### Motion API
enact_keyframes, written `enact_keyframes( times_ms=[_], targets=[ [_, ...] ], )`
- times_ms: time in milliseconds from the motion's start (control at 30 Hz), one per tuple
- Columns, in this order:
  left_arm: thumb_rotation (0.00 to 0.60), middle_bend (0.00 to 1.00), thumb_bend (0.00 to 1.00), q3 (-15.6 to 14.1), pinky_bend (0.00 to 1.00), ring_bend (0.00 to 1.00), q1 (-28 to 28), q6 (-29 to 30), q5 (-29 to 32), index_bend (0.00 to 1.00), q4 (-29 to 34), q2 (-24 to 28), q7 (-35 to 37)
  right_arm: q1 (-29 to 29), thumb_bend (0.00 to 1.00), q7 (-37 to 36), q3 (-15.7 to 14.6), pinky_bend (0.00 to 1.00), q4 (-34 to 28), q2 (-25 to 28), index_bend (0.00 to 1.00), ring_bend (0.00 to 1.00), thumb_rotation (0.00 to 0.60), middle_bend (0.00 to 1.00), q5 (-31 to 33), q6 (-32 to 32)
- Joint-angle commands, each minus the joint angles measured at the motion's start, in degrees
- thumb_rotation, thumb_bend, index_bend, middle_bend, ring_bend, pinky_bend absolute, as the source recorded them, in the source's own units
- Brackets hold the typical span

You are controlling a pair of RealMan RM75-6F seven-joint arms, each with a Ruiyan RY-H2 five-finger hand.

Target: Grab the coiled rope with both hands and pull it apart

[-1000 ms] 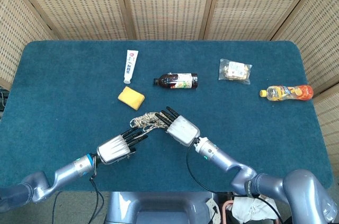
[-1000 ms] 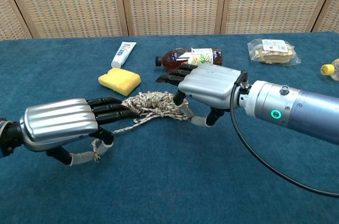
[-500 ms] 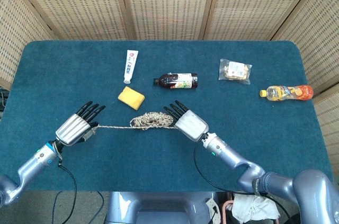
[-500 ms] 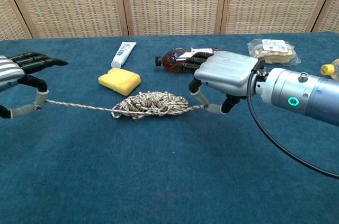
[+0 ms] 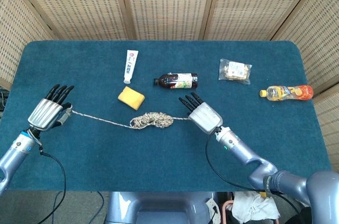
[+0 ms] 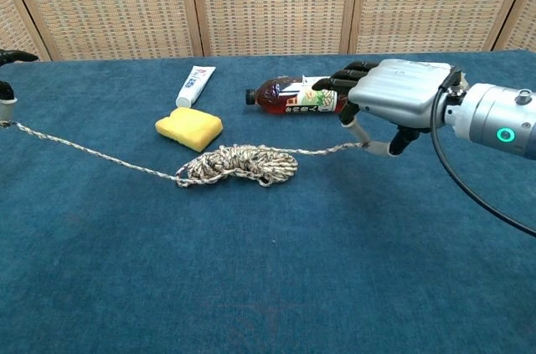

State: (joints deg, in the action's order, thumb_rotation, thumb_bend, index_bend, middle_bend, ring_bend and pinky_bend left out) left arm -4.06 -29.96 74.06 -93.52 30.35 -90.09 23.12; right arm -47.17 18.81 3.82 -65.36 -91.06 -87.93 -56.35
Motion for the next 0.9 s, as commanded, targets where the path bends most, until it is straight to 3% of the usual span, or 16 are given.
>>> enact_keyframes(
  times_ms=[33, 500, 533, 567, 600, 667, 700, 733, 800, 900],
  targets=[
    [0.600, 0.00, 0.50, 0.70, 0.00, 0.00, 0.59, -2.00, 1.45, 0.74, -2.51, -0.14, 1.95, 0.69, 0.75, -0.83, -0.30, 0.00, 0.60, 0.95, 0.69, 0.00, 0.600, 0.00, 0.17, -0.39],
    [0.600, 0.00, 0.50, 0.87, 0.00, 0.00, 1.43, -4.50, 2.36, 0.73, -8.92, -2.92, 6.33, 2.93, 0.76, -3.84, -2.09, 0.00, 3.35, 2.91, 0.69, 0.00, 0.600, 0.00, -0.91, -1.62],
    [0.600, 0.00, 0.49, 0.77, 0.00, 0.00, 1.41, -4.51, 2.24, 0.69, -8.99, -3.04, 6.49, 2.93, 0.75, -3.76, -2.24, 0.00, 3.46, 2.75, 0.67, 0.00, 0.600, 0.00, -1.13, -1.60],
    [0.600, 0.00, 0.40, 0.67, 0.00, 0.00, 1.48, -4.45, 2.15, 0.55, -9.06, -3.12, 6.61, 2.96, 0.74, -3.59, -2.38, 0.00, 3.69, 2.58, 0.63, 0.00, 0.600, 0.00, -1.45, -1.82],
    [0.600, 0.00, 0.26, 0.64, 0.00, 0.00, 1.55, -4.51, 2.14, 0.33, -9.12, -3.16, 6.81, 3.05, 0.67, -3.60, -2.35, 0.00, 3.78, 2.45, 0.51, 0.00, 0.600, 0.00, -1.45, -1.94],
    [0.600, 0.00, 0.04, 0.88, 0.00, 0.00, 1.72, -4.65, 2.47, 0.04, -8.71, -3.02, 7.89, 3.43, 0.40, -3.30, -1.85, 0.00, 3.42, 2.30, 0.23, 0.00, 0.600, 0.00, -0.58, -2.02],
    [0.600, 0.00, 0.00, 1.01, 0.00, 0.00, 1.77, -4.61, 2.61, 0.00, -8.50, -2.90, 8.33, 3.56, 0.22, -3.09, -1.63, 0.00, 3.12, 2.30, 0.10, 0.00, 0.600, 0.00, -0.25, -2.09],
    [0.600, 0.00, 0.00, 1.07, 0.00, 0.00, 1.80, -4.58, 2.68, 0.00, -8.38, -2.83, 8.56, 3.63, 0.11, -3.00, -1.51, 0.00, 2.93, 2.32, 0.03, 0.00, 0.600, 0.00, -0.09, -2.15],
    [0.600, 0.00, 0.00, 1.26, 0.00, 0.00, 1.92, -4.43, 2.87, 0.00, -7.98, -2.55, 9.25, 3.87, 0.02, -2.78, -1.15, 0.00, 2.29, 2.44, 0.00, 0.00, 0.600, 0.00, 0.40, -2.37],
    [0.600, 0.00, 0.00, 2.21, 0.00, 0.00, 2.55, -3.13, 3.78, 0.00, -6.53, -1.37, 10.90, 4.88, 0.00, -2.97, -0.27, 0.00, -0.30, 3.59, 0.00, 0.00, 0.600, 0.00, 1.26, -4.03]
  ],
)
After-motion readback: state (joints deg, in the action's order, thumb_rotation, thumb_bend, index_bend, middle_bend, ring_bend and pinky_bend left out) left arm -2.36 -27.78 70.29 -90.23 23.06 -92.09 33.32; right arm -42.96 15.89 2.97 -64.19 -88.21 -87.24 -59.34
